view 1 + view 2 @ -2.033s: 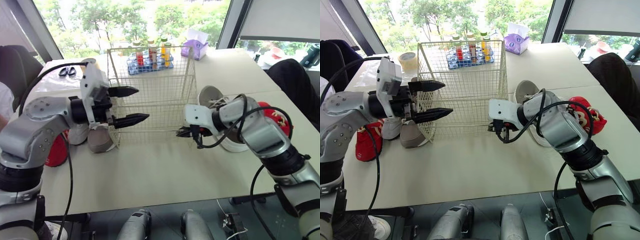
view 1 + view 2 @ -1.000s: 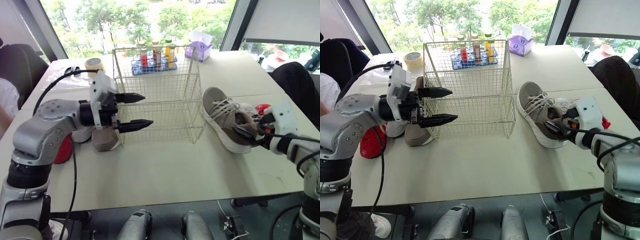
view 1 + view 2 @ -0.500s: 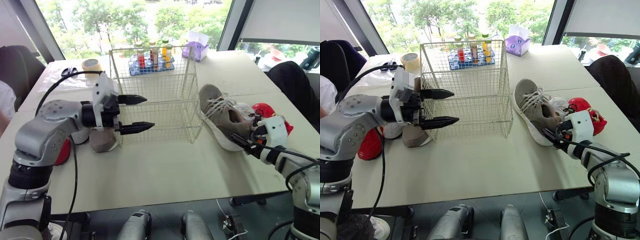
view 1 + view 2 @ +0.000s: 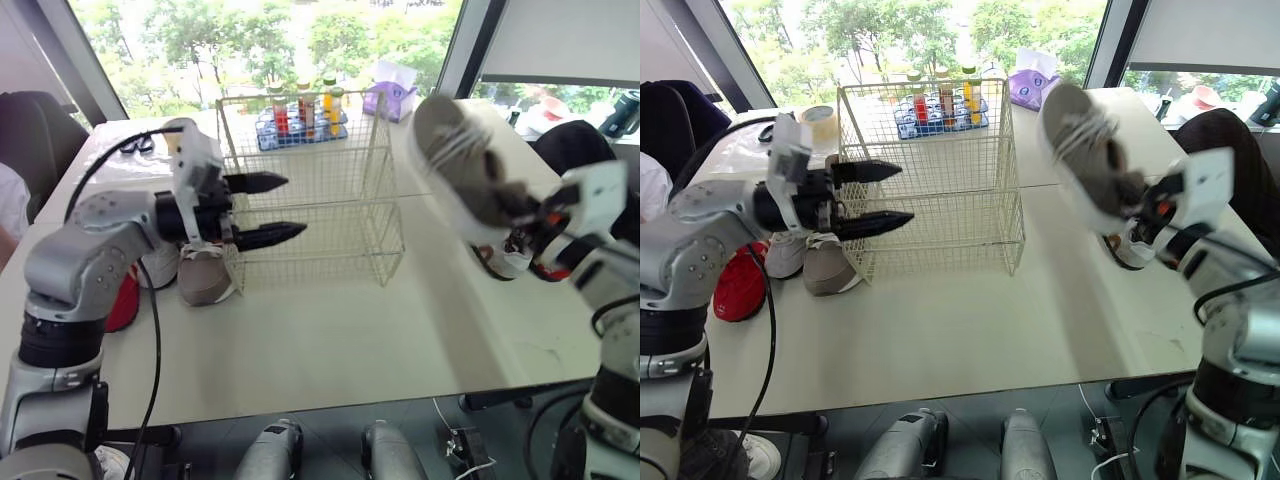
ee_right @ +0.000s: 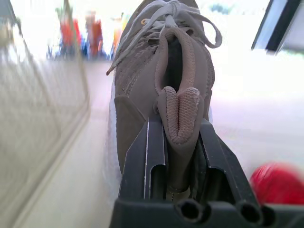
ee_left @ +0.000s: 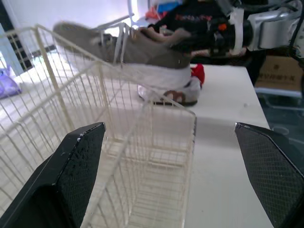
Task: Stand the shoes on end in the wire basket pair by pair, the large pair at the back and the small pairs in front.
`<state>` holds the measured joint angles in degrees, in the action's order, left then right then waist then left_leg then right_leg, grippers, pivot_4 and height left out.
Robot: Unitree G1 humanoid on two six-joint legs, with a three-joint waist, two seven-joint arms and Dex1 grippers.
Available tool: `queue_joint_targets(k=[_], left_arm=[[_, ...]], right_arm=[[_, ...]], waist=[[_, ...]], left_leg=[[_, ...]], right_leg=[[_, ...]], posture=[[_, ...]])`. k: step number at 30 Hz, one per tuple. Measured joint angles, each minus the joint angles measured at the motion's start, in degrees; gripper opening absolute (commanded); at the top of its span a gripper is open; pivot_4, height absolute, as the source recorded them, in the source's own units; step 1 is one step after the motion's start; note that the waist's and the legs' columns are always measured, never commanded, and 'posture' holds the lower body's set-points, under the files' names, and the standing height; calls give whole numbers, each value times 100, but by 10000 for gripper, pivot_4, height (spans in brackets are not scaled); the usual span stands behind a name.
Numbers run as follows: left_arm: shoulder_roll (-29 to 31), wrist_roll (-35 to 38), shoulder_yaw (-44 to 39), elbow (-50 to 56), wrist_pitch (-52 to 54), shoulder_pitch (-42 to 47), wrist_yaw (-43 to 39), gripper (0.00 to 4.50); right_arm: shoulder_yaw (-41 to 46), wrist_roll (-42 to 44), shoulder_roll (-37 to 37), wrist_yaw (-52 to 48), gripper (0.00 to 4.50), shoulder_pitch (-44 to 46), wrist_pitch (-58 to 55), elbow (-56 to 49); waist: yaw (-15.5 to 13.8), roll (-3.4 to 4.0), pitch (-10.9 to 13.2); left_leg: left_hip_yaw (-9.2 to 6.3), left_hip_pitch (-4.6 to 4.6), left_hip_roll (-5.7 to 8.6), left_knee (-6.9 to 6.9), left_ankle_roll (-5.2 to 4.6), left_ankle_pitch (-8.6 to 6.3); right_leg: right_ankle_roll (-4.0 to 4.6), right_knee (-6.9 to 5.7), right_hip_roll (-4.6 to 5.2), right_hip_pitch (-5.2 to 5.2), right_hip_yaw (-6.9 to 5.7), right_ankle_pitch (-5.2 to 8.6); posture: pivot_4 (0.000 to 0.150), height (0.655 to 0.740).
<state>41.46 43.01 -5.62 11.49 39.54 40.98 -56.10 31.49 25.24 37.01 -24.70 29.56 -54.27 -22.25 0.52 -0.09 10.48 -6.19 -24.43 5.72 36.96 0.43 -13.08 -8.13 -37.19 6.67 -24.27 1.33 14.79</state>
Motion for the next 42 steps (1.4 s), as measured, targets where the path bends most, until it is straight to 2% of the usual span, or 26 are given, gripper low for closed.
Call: queue_joint_targets(k=[3, 6, 9, 12, 18, 26, 29, 30, 31, 33, 35, 36, 38, 40, 42], left_arm=[[-69, 136, -122, -374, 81, 297, 68, 45000], [-82, 286, -317, -856, 293, 650, 118, 45000], [-3, 388, -489, -1385, 490, 979, 92, 45000], [188, 395, -606, -2105, 773, 1350, -11, 45000], [402, 370, -725, -3204, 1010, 1885, -246, 45000], [419, 357, -516, -3322, 1557, 2020, -685, 45000], [449, 246, -410, -3333, 1675, 2018, -799, 35668], [458, 225, -408, -3333, 1696, 2018, -826, 31578], [466, 196, -408, -3332, 1743, 2017, -881, 25669], [490, 139, -441, -3337, 1805, 2016, -857, 15240], [499, 141, -545, -3348, 1963, 2008, -732, 7801], [447, 160, -654, -3337, 2067, 1988, -654, 6290], [311, 288, -844, -3255, 2259, 1908, -425, 6231], [61, 526, -1212, -3104, 2451, 1769, -37, 6231], [-247, 899, -1757, -2931, 2647, 1593, 456, 6231]], right_arm=[[93, 325, 530, -75, 2736, 597, -104, -6], [-1, 671, 1208, -604, 2736, 1055, -19, -2], [-356, 896, 1790, -1380, 2736, 1327, 416, -33], [-1078, 806, 2214, -2327, 2736, 1415, 1299, -42], [-2261, 340, 2029, -3221, 2736, 1661, 2798, 225], [-2907, -220, 1631, -3677, 2736, 1983, 4047, 701], [-3010, -371, 1586, -3813, 2416, 2093, 4241, 829], [-3034, -398, 1581, -3832, 2416, 2129, 4280, 863], [-3068, -439, 1569, -3861, 2416, 2205, 4314, 924], [-3089, -469, 1539, -3894, 11637, 2344, 4335, 1006], [-3062, -351, 1474, -3891, 20323, 2428, 4217, 991], [-3035, -232, 1471, -3873, 25752, 2443, 4032, 956], [-2899, 25, 1470, -3750, 36120, 2433, 3543, 932], [-2519, 586, 1415, -3418, 44299, 2353, 2816, 870], [-1871, 1433, 1208, -2846, 44299, 2189, 1890, 875]], waist=[[12, 0, 0], [26, 0, 0], [65, 0, 0], [79, -1, 1], [40, -11, 7], [48, -17, 10], [51, -17, 11], [51, -17, 11], [50, -17, 11], [50, -17, 11], [51, -17, 11], [50, -17, 11], [35, -17, 11], [8, -19, 11], [7, -25, 13]], left_leg=[[0, 0, 0, 0, -3, -2], [1, 0, -1, -2, -7, -4], [6, 1, -3, -2, -10, -5], [10, 2, -6, 5, -11, -6], [9, -3, -4, 11, -8, -4], [9, -4, -1, 10, 14, 8], [8, -5, -1, 10, 16, 10], [8, -5, -1, 10, 17, 10], [8, -5, -1, 10, 17, 10], [8, -4, -2, 8, 17, 10], [8, -4, -2, 7, 17, 10], [6, -5, -2, 7, 17, 10], [6, -6, -1, 9, 16, 10], [1, -7, -1, 10, 15, 9], [-4, -8, -1, 12, 16, 9]], right_leg=[[0, 0, 0, 0, -1, 0], [0, 0, -1, -2, -2, 0], [-1, 2, -3, -2, -1, 1], [-3, 0, -6, -2, -2, 1], [-4, -1, -2, -2, -2, 0], [-4, -5, 0, -8, -1, 0], [-3, -5, -1, -9, 0, 0], [-3, -5, -1, -9, 0, 0], [-3, -5, -1, -10, 0, 0], [-3, -5, -1, -11, 0, 0], [-3, -5, -1, -12, 1, 0], [-3, -5, -1, -12, 1, 0], [-3, -5, 1, -11, 2, 0], [-3, -4, 3, -8, 0, 0], [-2, -4, 6, -6, -1, -1]], posture=[[1500, 7400], [1500, 7400], [1500, 7400], [1500, 7400], [1500, 7400], [1500, 7400], [1500, 7400], [1500, 7400], [1500, 7400], [1500, 7400], [1500, 7400], [1500, 7400], [1500, 7400], [1500, 7400], [1500, 7400]])
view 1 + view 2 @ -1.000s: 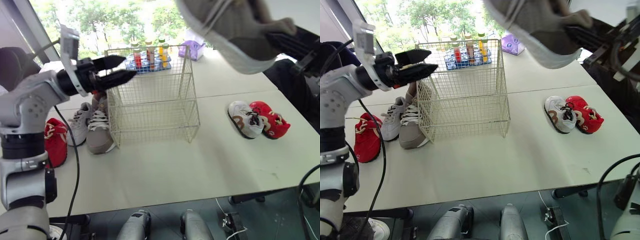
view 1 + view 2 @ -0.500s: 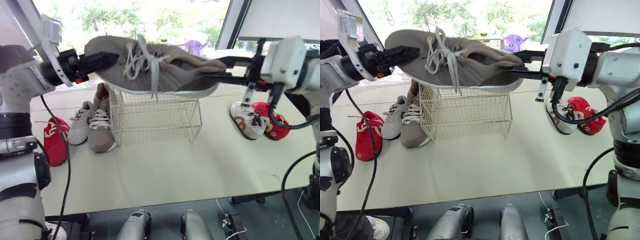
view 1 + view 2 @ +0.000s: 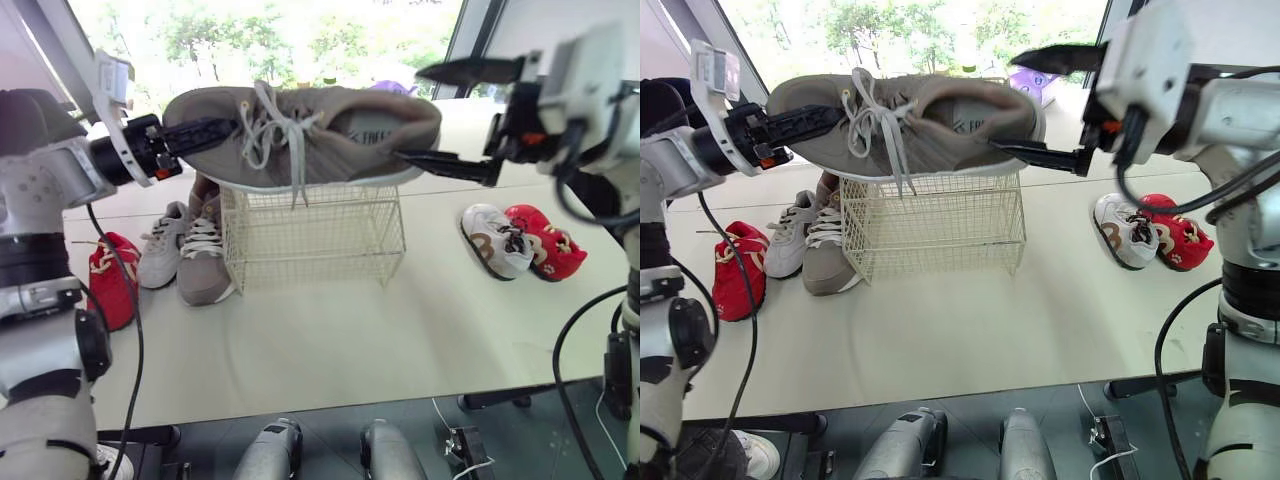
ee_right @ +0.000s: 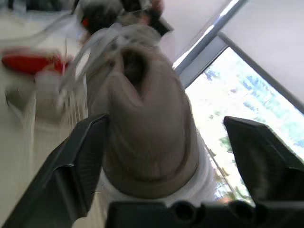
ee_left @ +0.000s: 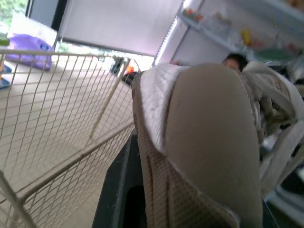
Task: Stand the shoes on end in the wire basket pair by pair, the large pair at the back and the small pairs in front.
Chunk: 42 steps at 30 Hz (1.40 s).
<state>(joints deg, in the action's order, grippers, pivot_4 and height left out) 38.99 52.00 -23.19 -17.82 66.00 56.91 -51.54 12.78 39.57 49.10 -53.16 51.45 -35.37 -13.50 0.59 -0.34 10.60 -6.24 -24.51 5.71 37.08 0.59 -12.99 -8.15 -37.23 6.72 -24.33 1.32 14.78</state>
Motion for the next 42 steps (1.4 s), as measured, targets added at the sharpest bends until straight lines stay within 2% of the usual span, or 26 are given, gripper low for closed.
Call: queue_joint_targets(k=[2, 5, 8, 12, 18, 27, 32, 35, 38, 40, 42], left_arm=[[-373, 431, -585, 346, 124, -218, 679, 6231], [-988, 1172, -1391, 895, 101, -582, 1706, 6231], [-1513, 1777, -1637, 1448, -7, -807, 2468, 6231], [-2020, 2267, -1505, 1872, -241, -896, 3055, 6231], [-2052, 2424, -1187, 1890, -534, -991, 3302, 6231], [-1952, 2397, -859, 1756, -936, -1277, 3044, 6231], [-1877, 2442, -694, 1786, -1090, -1432, 2994, 6231], [-1781, 2471, -659, 1876, -1161, -1515, 2968, 6231], [-1751, 2503, -586, 2027, -1202, -1633, 2968, 6231], [-1695, 2552, -550, 2099, -1248, -1679, 2974, 6231], [-1622, 2588, -517, 2150, -1270, -1704, 2984, 6231]], right_arm=[[811, 925, -359, 696, 44299, -423, -717, -49], [1586, 2085, -1074, 1711, 44299, -1271, -1381, -27], [1581, 2629, -1749, 2466, 44299, -1706, -1589, -75], [833, 2682, -2592, 2970, 44299, -1297, -1472, -215], [250, 2469, -3055, 3025, 44299, -176, -1000, 61], [189, 2510, -3260, 3019, 44299, 221, -880, 558], [348, 2855, -3374, 3124, 44299, 544, -880, 951], [357, 2997, -3421, 3199, 35975, 566, -893, 1065], [357, 3007, -3407, 3253, 24549, 566, -914, 1150], [352, 3007, -3386, 3253, 19276, 566, -927, 1152], [350, 3007, -3382, 3254, 17670, 584, -927, 1174]], waist=[[2, -13, -8], [2, -14, -8], [19, -12, -7], [60, -10, -7], [6, -12, -8], [58, -11, -8], [53, -11, -8], [48, -11, -8], [42, -11, -8], [46, -11, -8], [48, -11, -8]], left_leg=[[-7, 2, -1, -3, 1, 0], [-5, 2, -1, -3, 1, 0], [1, 2, -1, -2, 5, 3], [9, 4, 0, -2, 16, 10], [7, 3, 5, 0, 17, 10], [5, 3, 6, -5, 17, 10], [6, 3, 5, -6, 16, 10], [6, 3, 6, -5, 16, 10], [5, 2, 6, -5, 16, 10], [5, 3, 6, -5, 16, 9], [5, 3, 6, -6, 16, 9]], right_leg=[[1, 1, 1, 4, -1, 0], [2, -1, 5, 1, 2, -1], [2, -12, 3, -7, 7, -1], [2, -25, -4, -14, 14, -1], [2, -12, -4, -7, 10, -1], [2, -16, -4, -12, 11, -1], [2, -14, -3, -12, 11, -1], [2, -14, -3, -11, 11, -1], [2, -14, -3, -11, 11, -1], [2, -14, -3, -11, 11, -1], [2, -14, -3, -12, 11, -1]], posture=[[1500, 7400], [1500, 7400], [1500, 7400], [1500, 7400], [1500, 7400], [1500, 7400], [1500, 7400], [1500, 7400], [1500, 7400], [1500, 7400], [1500, 7400]])
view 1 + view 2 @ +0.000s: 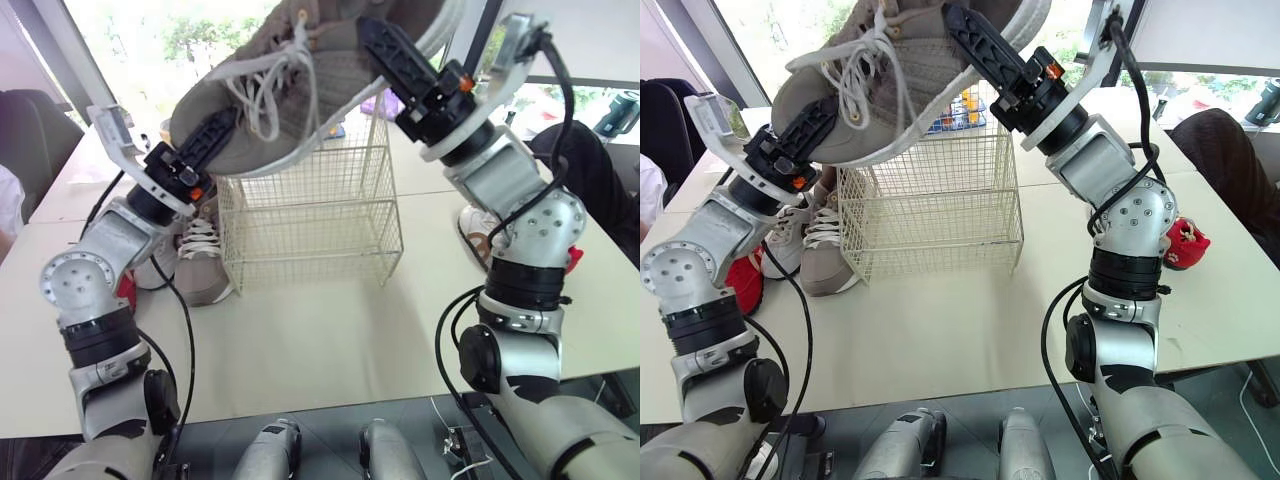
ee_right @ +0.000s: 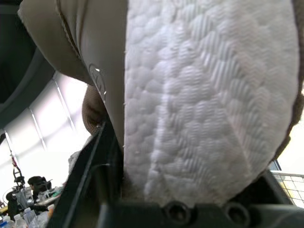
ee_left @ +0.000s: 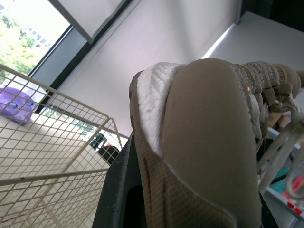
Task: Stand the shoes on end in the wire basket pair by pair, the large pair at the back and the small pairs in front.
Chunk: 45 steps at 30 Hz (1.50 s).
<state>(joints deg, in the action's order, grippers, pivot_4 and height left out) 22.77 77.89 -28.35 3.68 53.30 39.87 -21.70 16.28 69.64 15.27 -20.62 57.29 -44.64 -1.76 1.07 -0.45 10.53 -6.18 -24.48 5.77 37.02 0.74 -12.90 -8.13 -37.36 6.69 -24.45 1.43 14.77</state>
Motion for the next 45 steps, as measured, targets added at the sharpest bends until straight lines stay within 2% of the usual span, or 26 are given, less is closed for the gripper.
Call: queue_joint_targets(k=[3, 5, 7, 8, 14, 20, 25, 34, 36, 37, 39, 40, 45], left_arm=[[117, 43, 53, 60, -4, -78, 41, 20498], [325, 44, 169, 95, 130, -173, 39, 32148], [480, 38, 185, 92, 205, -268, 2, 41149], [617, 29, 225, 91, 250, -319, -60, 44204], [1500, -240, 284, 96, 367, -611, -640, 44204], [1659, -563, 307, 155, 307, -853, -907, 44204], [1562, -639, 357, 418, 221, -883, -913, 44204], [1472, -656, 431, 616, 134, -1010, -819, 44204], [1473, -658, 432, 639, 130, -1014, -809, 45000], [1473, -665, 434, 647, 127, -1017, -809, 45000], [1473, -696, 457, 652, 117, -1017, -810, 45000], [1473, -716, 476, 652, 116, -1017, -812, 45000], [1495, -794, 509, 652, 116, -1012, -848, 45000]], right_arm=[[-25, -18, 62, -17, 17553, 196, -36, 229], [-71, -237, 357, -206, 17468, 495, -63, 508], [-79, -484, 569, -448, 17468, 810, 35, 806], [-116, -683, 707, -653, 17468, 1020, 151, 1046], [-744, -2356, 1495, -2404, 17468, 2155, 1337, 2759], [-1586, -4107, 1674, -4371, 17468, 2990, 3313, 4820], [-1776, -4946, 1508, -5187, 17468, 3346, 4619, 6122], [-1771, -5680, 1279, -5791, 17468, 3416, 5134, 7116], [-1769, -5772, 1267, -5817, 27542, 3414, 5126, 7225], [-1761, -5811, 1266, -5824, 30895, 3414, 5126, 7240], [-1751, -5882, 1248, -5844, 42087, 3414, 5124, 7289], [-1751, -5937, 1245, -5823, 44542, 3406, 5123, 7307], [-1676, -6080, 1251, -5505, 44542, 3338, 5124, 7376]], waist=[[7, 1, 1], [4, 2, 1], [3, 2, 1], [5, 2, 2], [25, 5, 3], [84, 7, 5], [145, 8, 7], [149, 9, 7], [146, 10, 7], [143, 10, 7], [145, 10, 7], [145, 10, 7], [146, 10, 8]], left_leg=[[0, 0, 0, -1, 0, 0], [1, 0, 1, -1, -2, -1], [1, 0, 1, -3, -11, -6], [2, 0, 1, -3, -18, -10], [7, 1, 0, -12, -25, -15], [7, 0, -1, -18, -20, -12], [5, 0, -2, -23, 2, -1], [4, 0, -1, -28, 5, 0], [4, 0, -1, -28, 5, 0], [4, 0, -1, -28, 5, 0], [4, 1, -1, -28, 7, 1], [4, 1, -1, -28, 8, 2], [2, 0, 0, -28, 10, 3]], right_leg=[[0, 0, 0, -1, 0, 0], [0, 1, 0, -1, 0, 0], [0, 3, 0, -1, 0, 0], [0, 3, -1, -1, -1, 0], [0, 9, -3, -2, 0, 0], [0, 13, -2, -5, 0, 0], [0, 15, -1, -6, 1, 0], [1, 16, 0, -10, 2, 0], [1, 16, 0, -10, 2, 0], [1, 16, 0, -10, 2, 0], [1, 15, 0, -8, 2, 0], [1, 15, -1, -8, 1, 0], [1, 14, -1, -10, 1, 0]], posture=[[1500, 7400], [1500, 7400], [1500, 7400], [1500, 7400], [1500, 7400], [1500, 7400], [1500, 7400], [1500, 7400], [1500, 7400], [1500, 7400], [1500, 7400], [1500, 7400], [1500, 7400]])
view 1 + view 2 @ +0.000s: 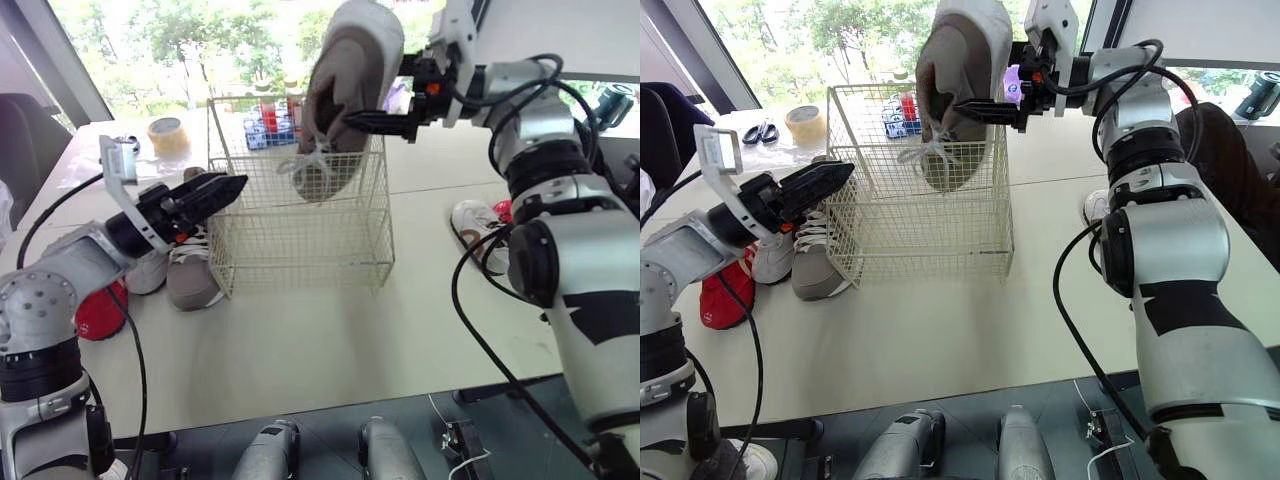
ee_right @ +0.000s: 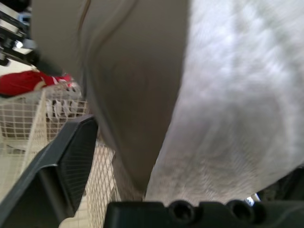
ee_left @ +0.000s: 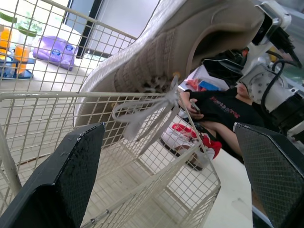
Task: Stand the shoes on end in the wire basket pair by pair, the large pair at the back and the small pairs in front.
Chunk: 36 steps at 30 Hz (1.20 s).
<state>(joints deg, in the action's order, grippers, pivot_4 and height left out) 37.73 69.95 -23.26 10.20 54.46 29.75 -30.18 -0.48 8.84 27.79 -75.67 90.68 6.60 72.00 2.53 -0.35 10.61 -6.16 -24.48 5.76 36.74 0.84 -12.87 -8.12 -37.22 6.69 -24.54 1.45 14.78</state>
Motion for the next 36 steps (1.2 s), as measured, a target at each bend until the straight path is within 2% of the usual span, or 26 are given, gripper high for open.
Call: queue_joint_targets(k=[11, 22, 26, 32, 36], left_arm=[[110, -99, 10, 14, 6, 5, -94, 45000], [91, -332, 248, -111, -18, 233, -303, 45000], [27, -366, 351, -113, -19, 259, -362, 45000], [-45, -400, 406, -109, -21, 259, -382, 45000], [-95, -460, 447, -107, -26, 259, -406, 45000]], right_arm=[[104, -300, 455, 693, 44542, -178, -254, -373], [270, 27, 544, 297, 44542, -936, -1123, -1617], [203, -53, 551, 262, 44542, -1120, -776, -1838], [198, -137, 737, 236, 44542, -1136, -464, -1612], [-65, -589, 1045, 266, 44542, -1212, 264, -1325]], waist=[[-34, 0, 0], [-8, 0, 0], [-5, 0, 0], [-36, 0, 0], [-63, 0, 0]], left_leg=[[-3, 0, 6, 0, 0, 0], [-3, 0, 5, -1, 0, 0], [-2, 0, 5, -1, 0, 0], [-4, 0, 6, 5, 0, 0], [-4, 0, 10, 10, -1, 0]], right_leg=[[0, 0, 3, 2, 0, 0], [0, 0, 2, 2, -1, 0], [0, 0, 2, 2, -1, 0], [0, 1, 3, 8, -3, 0], [0, 1, 5, 10, -3, 0]], posture=[[1500, 7400], [1500, 7400], [1500, 7400], [1500, 7400], [1500, 7400]])
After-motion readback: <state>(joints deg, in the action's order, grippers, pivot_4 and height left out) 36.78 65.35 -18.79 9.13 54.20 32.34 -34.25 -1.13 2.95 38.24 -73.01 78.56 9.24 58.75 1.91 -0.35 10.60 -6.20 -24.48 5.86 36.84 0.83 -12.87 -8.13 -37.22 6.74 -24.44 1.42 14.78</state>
